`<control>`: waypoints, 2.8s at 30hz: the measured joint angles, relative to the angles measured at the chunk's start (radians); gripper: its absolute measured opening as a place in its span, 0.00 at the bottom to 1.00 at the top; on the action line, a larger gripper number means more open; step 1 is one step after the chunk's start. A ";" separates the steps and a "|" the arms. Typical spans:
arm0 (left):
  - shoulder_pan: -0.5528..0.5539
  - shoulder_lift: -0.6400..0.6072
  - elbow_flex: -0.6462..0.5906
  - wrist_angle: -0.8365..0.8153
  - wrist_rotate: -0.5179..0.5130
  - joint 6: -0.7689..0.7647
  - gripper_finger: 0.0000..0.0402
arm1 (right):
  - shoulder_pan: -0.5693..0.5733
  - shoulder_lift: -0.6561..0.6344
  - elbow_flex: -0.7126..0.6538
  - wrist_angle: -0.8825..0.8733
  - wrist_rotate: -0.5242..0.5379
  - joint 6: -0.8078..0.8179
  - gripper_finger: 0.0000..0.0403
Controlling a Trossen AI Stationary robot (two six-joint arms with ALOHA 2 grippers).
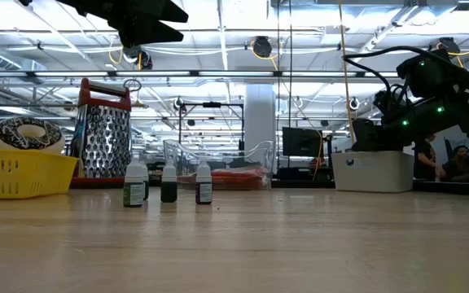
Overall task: Pick & Place Food Item
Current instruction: Put the left black food coloring bottle into the white bin
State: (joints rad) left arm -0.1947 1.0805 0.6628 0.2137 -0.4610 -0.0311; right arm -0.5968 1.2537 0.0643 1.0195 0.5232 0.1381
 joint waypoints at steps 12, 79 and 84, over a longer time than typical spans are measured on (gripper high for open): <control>0.000 0.000 0.000 0.000 0.000 0.000 0.74 | 0.001 0.000 0.000 0.143 -0.067 0.011 0.42; -0.015 0.501 0.001 -0.328 0.147 -0.232 0.74 | 0.468 0.000 0.047 0.299 -0.602 0.111 0.40; -0.015 0.501 0.001 -0.328 0.149 -0.232 0.68 | 0.468 0.000 0.047 0.283 -0.600 0.111 0.40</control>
State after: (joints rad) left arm -0.2096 1.5814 0.6636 -0.1146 -0.3123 -0.2630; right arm -0.1287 1.2541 0.1112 1.3021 -0.0771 0.2489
